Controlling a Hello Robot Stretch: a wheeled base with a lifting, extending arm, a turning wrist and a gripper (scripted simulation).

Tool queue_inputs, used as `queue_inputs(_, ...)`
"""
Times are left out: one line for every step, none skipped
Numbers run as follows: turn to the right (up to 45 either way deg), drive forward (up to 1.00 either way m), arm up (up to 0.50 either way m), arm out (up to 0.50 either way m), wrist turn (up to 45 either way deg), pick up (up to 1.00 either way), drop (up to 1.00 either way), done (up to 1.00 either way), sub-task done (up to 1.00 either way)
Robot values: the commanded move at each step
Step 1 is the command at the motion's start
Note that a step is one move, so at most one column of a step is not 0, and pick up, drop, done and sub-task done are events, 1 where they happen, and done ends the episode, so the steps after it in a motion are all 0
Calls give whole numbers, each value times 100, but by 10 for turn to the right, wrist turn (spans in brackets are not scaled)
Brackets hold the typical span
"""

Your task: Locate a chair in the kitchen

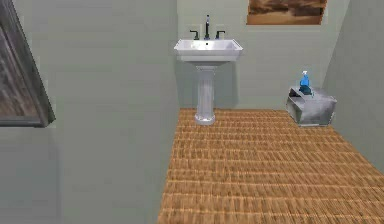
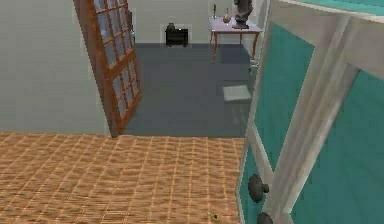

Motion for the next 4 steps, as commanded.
queue_inputs(0, 10, 0, 0, 0, 0, 0, 0, 0)
queue_inputs(-450, 0, 0, 0, 0, 0, 0, 0, 0)
queue_inputs(-450, 0, 0, 0, 0, 0, 0, 0, 0)
queue_inputs(-150, 0, 0, 0, 0, 0, 0, 0, 0)
